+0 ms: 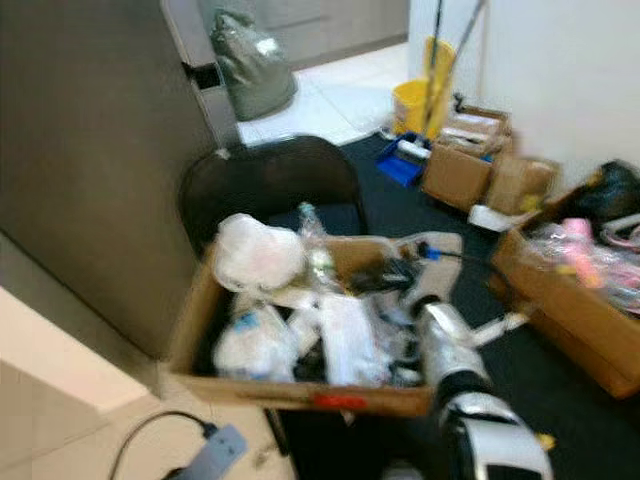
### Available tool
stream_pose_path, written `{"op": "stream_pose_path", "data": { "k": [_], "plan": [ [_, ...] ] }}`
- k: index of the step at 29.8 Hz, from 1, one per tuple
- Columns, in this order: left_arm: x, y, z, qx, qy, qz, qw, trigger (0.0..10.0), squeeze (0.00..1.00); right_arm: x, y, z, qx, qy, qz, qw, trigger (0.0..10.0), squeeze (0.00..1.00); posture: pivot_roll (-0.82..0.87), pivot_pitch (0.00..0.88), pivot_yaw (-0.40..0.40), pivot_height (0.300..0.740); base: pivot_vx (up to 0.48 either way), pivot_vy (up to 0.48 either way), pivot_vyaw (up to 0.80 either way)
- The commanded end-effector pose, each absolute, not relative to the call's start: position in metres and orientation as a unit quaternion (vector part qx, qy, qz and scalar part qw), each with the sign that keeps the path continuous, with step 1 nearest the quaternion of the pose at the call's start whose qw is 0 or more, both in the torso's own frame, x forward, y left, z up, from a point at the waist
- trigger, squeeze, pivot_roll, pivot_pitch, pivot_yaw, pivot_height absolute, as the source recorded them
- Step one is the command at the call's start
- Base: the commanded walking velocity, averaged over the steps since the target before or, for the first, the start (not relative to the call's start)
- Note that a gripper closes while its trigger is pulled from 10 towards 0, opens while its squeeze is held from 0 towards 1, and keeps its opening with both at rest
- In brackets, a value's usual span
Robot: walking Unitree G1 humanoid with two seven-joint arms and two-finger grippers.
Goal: Picking trash to rubbish bin
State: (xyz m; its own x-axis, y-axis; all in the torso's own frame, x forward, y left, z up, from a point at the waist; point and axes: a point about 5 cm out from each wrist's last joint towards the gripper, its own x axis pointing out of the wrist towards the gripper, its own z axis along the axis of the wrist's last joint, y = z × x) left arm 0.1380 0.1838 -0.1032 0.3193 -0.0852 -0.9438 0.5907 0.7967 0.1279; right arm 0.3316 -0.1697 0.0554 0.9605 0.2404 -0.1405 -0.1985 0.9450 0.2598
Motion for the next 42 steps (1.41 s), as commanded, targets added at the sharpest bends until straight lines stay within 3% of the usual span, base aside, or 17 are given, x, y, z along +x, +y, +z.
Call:
{"op": "stream_pose_path", "data": {
  "k": [1,6,14,18,24,25,26,27,28,34,35,36,37,38,42],
  "plan": [
    [0.129,0.189,-0.105,0.229,0.555,-0.214,0.771,10.0,0.0,0.33,-0.163,0.051,0.12,0.1,0.132,0.979,10.0,0.0,-0.06,0.028,0.101,0.74,0.0,-0.446,0.0],
    [0.128,0.19,-0.106,0.228,0.556,-0.21,0.771,10.0,0.0,0.327,-0.155,0.047,0.098,0.123,0.168,0.973,10.0,0.0,-0.06,0.029,0.1,0.74,0.0,-0.431,0.0],
    [0.126,0.191,-0.106,0.225,0.557,-0.204,0.773,10.0,0.0,0.322,-0.13,0.041,0.028,0.153,0.246,0.957,10.0,0.0,-0.06,0.03,0.101,0.74,0.0,0.0,0.0],
    [0.127,0.191,-0.106,0.226,0.557,-0.204,0.773,10.0,0.0,0.32,-0.101,0.045,0.025,0.144,0.312,0.939,10.0,0.0,-0.06,0.03,0.101,0.74,0.0,0.0,0.0],
    [0.128,0.191,-0.106,0.227,0.556,-0.205,0.773,10.0,0.0,0.319,-0.082,0.04,-0.008,0.164,0.301,0.939,10.0,0.0,-0.05,0.027,0.102,0.74,0.0,0.0,0.0],
    [0.128,0.191,-0.106,0.227,0.556,-0.205,0.773,10.0,0.0,0.32,-0.081,0.039,-0.013,0.17,0.292,0.941,10.0,0.18,-0.05,0.027,0.102,0.74,0.0,0.0,0.0],
    [0.128,0.191,-0.106,0.227,0.555,-0.205,0.773,10.0,0.0,0.321,-0.083,0.038,-0.029,0.174,0.275,0.945,10.0,0.84,-0.05,0.027,0.102,0.74,0.0,0.0,0.0],
    [0.128,0.191,-0.106,0.226,0.555,-0.205,0.774,10.0,0.0,0.321,-0.084,0.037,-0.04,0.175,0.263,0.948,10.0,0.84,-0.05,0.027,0.102,0.74,0.0,0.0,0.0],
    [0.128,0.19,-0.106,0.226,0.555,-0.205,0.774,10.0,0.0,0.322,-0.085,0.037,-0.047,0.175,0.25,0.951,10.0,1.0,-0.05,0.027,0.102,0.74,0.0,0.0,0.0],
    [0.128,0.19,-0.106,0.224,0.555,-0.205,0.775,10.0,0.0,0.326,-0.094,0.04,-0.049,0.168,0.212,0.962,10.0,1.0,-0.05,0.026,0.098,0.74,0.0,0.0,0.0],
    [0.128,0.189,-0.106,0.224,0.555,-0.204,0.775,10.0,0.0,0.327,-0.098,0.042,-0.005,0.162,0.202,0.966,10.0,1.0,-0.05,0.026,0.098,0.74,0.0,0.0,0.0],
    [0.128,0.189,-0.106,0.224,0.555,-0.203,0.775,10.0,0.0,0.329,-0.104,0.044,0.038,0.157,0.184,0.97,10.0,0.77,-0.05,0.026,0.098,0.74,0.0,0.0,0.0],
    [0.128,0.189,-0.106,0.224,0.555,-0.203,0.775,10.0,0.0,0.331,-0.109,0.045,0.068,0.152,0.171,0.971,10.0,0.77,-0.05,0.026,0.098,0.74,0.0,0.0,0.0],
    [0.128,0.19,-0.106,0.224,0.555,-0.202,0.775,10.0,0.0,0.332,-0.118,0.047,0.1,0.147,0.153,0.972,10.0,0.0,-0.05,0.026,0.098,0.74,0.0,0.0,0.0],
    [0.128,0.19,-0.106,0.227,0.555,-0.202,0.774,10.0,0.0,0.332,-0.15,0.046,0.179,0.14,0.108,0.968,10.0,0.0,-0.05,0.026,0.098,0.74,0.0,0.0,0.0]
  ]
}}
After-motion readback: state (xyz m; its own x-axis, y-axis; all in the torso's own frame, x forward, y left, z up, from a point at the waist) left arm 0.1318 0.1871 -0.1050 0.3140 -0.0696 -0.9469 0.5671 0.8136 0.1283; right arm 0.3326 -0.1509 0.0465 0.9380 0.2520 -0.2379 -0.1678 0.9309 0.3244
